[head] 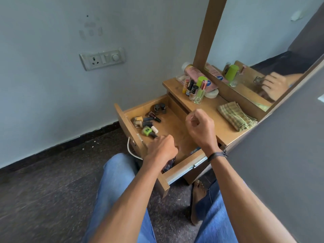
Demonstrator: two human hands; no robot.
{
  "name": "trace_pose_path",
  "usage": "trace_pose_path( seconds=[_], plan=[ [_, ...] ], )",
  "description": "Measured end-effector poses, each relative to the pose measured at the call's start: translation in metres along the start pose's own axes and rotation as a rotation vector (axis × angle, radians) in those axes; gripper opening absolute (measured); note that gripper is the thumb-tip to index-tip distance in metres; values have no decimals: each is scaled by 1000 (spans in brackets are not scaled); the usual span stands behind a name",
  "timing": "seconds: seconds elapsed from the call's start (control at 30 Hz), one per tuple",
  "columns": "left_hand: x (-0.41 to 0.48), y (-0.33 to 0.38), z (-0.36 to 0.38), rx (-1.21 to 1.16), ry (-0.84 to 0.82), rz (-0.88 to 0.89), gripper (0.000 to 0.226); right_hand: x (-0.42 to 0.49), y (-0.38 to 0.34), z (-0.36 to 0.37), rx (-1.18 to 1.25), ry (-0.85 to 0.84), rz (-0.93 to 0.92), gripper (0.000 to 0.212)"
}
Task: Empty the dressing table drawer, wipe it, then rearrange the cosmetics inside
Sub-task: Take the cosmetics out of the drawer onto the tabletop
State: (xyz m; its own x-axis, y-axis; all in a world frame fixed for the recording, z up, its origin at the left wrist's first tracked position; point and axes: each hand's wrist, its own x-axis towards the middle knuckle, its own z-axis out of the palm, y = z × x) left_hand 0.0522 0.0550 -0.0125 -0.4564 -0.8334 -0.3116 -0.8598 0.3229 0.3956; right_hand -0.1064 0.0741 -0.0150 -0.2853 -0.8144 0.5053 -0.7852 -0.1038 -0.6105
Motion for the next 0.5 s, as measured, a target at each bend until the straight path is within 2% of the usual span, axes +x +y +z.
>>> trace_pose_path(
  seconds=[0.17, 0.27, 0.33, 0.5],
  plan=[
    [-15, -4, -15, 83, -169, -22, 43, -27, -3, -1, -182, -531, 149, 12],
    [-21, -9, -23, 100, -286, -32, 47, -41, -2, 7, -303, -747, 213, 17],
    [-23, -11, -24, 115, -286, -28, 44, -45, -2, 15, -373, -799, 229, 21],
    [-23, -13, -22, 72, -213, -22, 34, -43, -9, 34, -424, -789, 374, 29]
  ],
)
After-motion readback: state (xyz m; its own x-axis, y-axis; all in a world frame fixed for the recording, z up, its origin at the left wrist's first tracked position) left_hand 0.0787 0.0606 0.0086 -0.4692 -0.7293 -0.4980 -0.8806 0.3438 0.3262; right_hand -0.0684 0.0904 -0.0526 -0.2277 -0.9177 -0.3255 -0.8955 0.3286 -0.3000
